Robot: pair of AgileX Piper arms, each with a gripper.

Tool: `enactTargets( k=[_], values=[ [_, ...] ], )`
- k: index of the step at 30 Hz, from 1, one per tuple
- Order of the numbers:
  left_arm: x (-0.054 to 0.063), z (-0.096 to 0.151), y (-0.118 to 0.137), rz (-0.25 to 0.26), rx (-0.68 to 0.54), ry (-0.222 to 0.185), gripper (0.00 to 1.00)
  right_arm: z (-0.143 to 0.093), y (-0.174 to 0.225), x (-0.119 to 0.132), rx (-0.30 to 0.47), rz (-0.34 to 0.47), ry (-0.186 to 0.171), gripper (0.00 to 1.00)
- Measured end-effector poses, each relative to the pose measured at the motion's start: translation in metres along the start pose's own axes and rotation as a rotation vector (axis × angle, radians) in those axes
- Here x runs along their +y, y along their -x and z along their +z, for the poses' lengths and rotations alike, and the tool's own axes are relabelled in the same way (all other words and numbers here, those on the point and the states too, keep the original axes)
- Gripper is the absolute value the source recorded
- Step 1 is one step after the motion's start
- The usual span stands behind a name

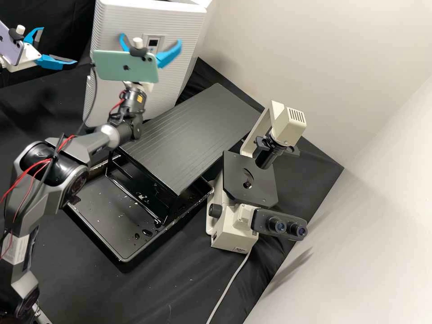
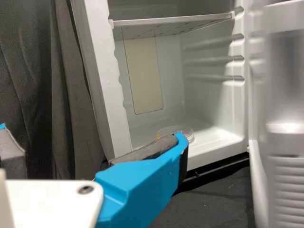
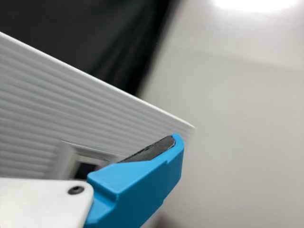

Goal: Close the incubator door

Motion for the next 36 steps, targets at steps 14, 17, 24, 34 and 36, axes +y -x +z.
enactTargets(
  k=[14,17,24,34,36],
  values=[
    [0.000,0.000,0.000,0.000,0.000,0.000,1.00,-0.025,-0.002,-0.016,0.060,-0.058,-0.001,1.00],
    [0.000,0.000,0.000,0.000,0.000,0.000,1.00,-0.024,0.002,-0.020,0.052,-0.072,-0.001,1.00],
    [0.000,0.000,0.000,0.000,0.000,0.000,1.00,-0.024,0.004,-0.019,0.050,-0.063,0.014,1.00],
    [0.000,0.000,0.000,0.000,0.000,0.000,1.00,-0.029,0.012,-0.019,-0.011,0.044,0.028,1.00],
    [0.000,0.000,0.000,0.000,0.000,0.000,1.00,-0.030,0.016,-0.018,-0.023,0.096,0.034,1.00]
  ],
)
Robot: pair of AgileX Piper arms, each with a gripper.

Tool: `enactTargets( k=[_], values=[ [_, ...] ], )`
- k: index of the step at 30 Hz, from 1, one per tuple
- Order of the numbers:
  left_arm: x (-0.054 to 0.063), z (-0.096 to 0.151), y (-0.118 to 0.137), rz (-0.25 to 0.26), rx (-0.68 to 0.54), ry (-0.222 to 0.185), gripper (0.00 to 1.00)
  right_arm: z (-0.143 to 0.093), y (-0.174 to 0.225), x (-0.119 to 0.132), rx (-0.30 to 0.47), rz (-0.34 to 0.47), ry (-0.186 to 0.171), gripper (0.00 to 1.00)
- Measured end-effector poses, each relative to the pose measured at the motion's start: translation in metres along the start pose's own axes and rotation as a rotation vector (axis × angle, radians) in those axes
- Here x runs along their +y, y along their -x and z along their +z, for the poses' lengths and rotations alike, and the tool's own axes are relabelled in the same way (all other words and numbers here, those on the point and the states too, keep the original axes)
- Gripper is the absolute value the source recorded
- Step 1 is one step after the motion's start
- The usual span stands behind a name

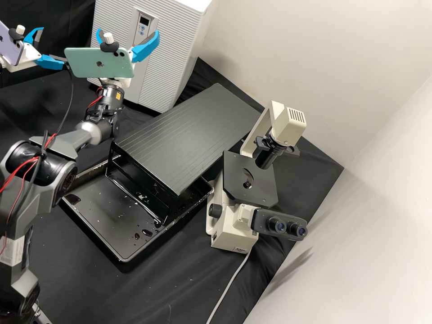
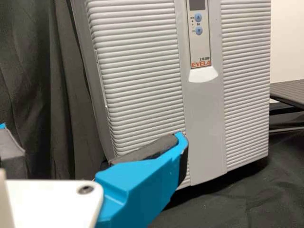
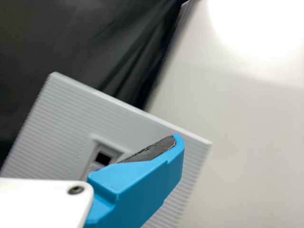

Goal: Close the incubator door

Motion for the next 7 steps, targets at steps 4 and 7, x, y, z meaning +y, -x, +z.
enactTargets(
  k=[4,7],
  values=[
    [0.000,0.000,0.000,0.000,0.000,0.000,1.00,0.002,0.020,0.005,-0.009,0.052,-0.023,1.00],
    [0.000,0.000,0.000,0.000,0.000,0.000,1.00,0.007,0.039,0.013,-0.014,0.083,-0.049,1.00]
  ],
)
